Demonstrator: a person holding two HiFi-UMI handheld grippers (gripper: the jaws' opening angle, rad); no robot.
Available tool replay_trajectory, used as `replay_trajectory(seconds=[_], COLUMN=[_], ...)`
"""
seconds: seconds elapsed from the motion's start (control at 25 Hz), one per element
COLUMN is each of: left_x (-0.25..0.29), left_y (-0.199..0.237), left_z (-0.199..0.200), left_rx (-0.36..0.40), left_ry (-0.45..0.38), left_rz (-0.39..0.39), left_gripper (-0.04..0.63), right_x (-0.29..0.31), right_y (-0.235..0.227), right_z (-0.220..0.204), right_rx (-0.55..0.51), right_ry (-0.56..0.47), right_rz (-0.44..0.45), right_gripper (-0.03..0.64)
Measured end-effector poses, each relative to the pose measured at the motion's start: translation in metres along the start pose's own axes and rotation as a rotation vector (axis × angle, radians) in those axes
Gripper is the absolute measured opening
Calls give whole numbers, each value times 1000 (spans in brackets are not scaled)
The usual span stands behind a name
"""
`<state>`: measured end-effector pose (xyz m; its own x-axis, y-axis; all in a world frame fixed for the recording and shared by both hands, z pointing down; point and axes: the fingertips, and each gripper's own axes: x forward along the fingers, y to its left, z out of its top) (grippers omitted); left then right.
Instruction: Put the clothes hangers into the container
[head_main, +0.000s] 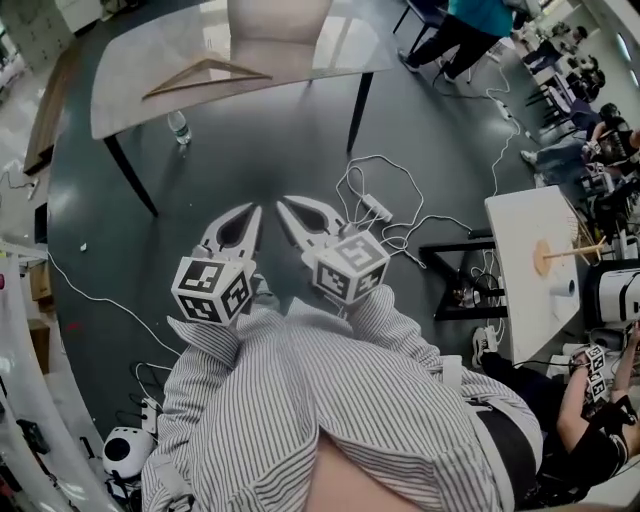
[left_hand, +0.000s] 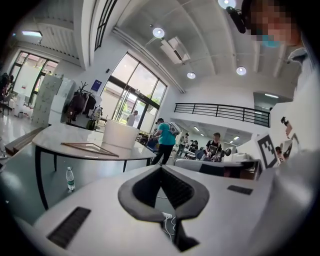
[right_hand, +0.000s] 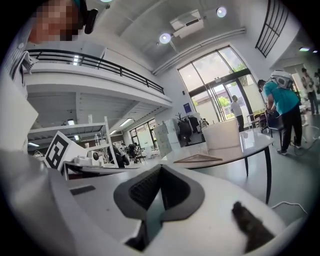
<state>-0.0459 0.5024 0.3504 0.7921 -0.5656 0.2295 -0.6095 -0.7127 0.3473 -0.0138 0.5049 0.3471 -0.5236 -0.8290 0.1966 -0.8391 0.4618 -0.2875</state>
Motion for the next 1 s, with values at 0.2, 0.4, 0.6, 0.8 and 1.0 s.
replay_trajectory(seconds=[0.2,0.4,0.6,0.8,1.0], left_x=[32,52,69,94,135], left_y=[49,81,110,142,168], left_z=[29,37,37,49,64], left_rx=[24,25,-17,-23,6], left_ry=[4,23,37,39,52], left_rz=[-28,-34,-30,-17,-24], left_gripper=[9,9,9,9,9], right_x=[63,104,135,169,203], right_y=[-29,-42,-56,-78,-118], right_z=[28,34,28,30,40], right_rx=[33,32,81,85,101], right_ry=[-45,-26,-5,12,34], right_rz=[-48,-55,-49,-44,-72], right_gripper=[12,12,12,12,12])
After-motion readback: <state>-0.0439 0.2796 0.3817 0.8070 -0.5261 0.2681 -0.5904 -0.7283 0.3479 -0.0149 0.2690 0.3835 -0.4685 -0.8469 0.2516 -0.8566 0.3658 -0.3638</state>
